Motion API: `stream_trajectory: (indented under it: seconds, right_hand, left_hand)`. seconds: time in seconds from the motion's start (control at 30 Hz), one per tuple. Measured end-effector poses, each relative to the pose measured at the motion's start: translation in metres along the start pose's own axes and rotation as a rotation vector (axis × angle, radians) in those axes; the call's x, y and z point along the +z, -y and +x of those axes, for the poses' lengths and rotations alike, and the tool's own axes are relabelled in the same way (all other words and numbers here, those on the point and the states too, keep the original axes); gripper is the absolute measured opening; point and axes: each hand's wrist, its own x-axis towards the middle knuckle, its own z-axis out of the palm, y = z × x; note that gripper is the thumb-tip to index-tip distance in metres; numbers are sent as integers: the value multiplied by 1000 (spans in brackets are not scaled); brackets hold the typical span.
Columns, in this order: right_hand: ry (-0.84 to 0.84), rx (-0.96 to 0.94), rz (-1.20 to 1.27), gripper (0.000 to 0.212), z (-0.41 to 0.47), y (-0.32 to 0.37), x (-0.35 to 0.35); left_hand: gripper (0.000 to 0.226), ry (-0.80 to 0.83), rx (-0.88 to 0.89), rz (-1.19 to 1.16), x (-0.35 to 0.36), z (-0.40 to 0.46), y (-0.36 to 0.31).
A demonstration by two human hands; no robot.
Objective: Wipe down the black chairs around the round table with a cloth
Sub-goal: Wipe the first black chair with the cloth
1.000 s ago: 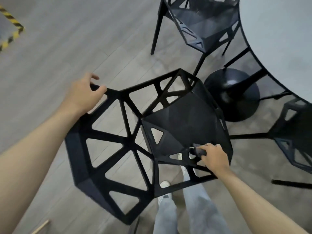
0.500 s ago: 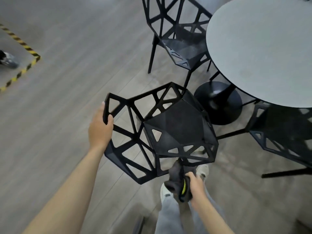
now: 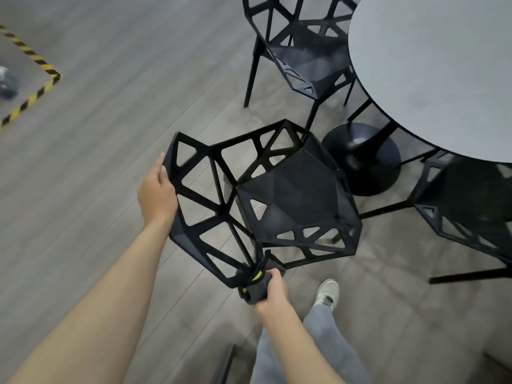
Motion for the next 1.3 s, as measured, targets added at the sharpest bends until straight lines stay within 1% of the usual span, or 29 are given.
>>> stream_trajectory:
  seconds: [0.1,0.17,0.23,0.27,0.37,0.43,0.57,0.67,0.73,0.8,0.87,0.9,0.97,1.07,1.13,1.23,1.3]
  right_hand:
    - [-23,-15,-81,30,12,9,-4]
    - [-35,-49,-108,30,19,21,-10]
    - [-30,-95,-137,27,15,37,-15]
    - [-13,-124,-125,22,14,45,-17]
    - [-62,-175,-156,13,13,74,-23]
    - [-79,-203,-160,10,16,89,-31]
    - [-118,-243,-251,12,11,109,-55]
    - [-164,-315,-337,12,-10,124,-76]
    - [-195,-375,-388,18,-22,136,-94]
    - [-223,-445,-419,23,-40,147,-113]
    - [-228,-500,-418,19,-66,155,-129]
    - [-220,-520,-405,15,-80,158,-136]
    - [-195,-548,-383,15,-105,162,-153]
    - [-157,-593,-320,17,-139,165,-179]
    - [-129,-608,-265,14,-159,166,-198]
    - [-98,-649,-183,13,-180,169,-233]
    - [-86,-676,-138,15,-190,174,-260]
  left_hand:
    - [43,-25,-45,-41,4,-2,-4]
    - [43,-43,-78,-70,9,-7,-7]
    - [43,-61,-94,-90,16,-10,-11]
    - [43,-74,-102,-96,20,-11,-14]
    - [44,-102,-148,-109,33,-18,-23]
    - [44,-117,-182,-120,39,-30,-33]
    - [45,-140,-241,-174,50,-63,-51]
    - [47,-111,-245,-191,57,-90,-57]
    - [50,-68,-226,-187,60,-103,-56]
    - [56,8,-214,-138,56,-110,-55]
    - [65,95,-209,-67,46,-116,-56]
    - [68,139,-196,-13,40,-121,-57]
    - [70,194,-137,108,31,-136,-61]
    - [58,230,79,240,24,-165,-78]
    - [45,272,202,204,24,-188,-96]
    - [32,422,313,54,28,-231,-133]
    - [28,506,475,56,33,-259,-159]
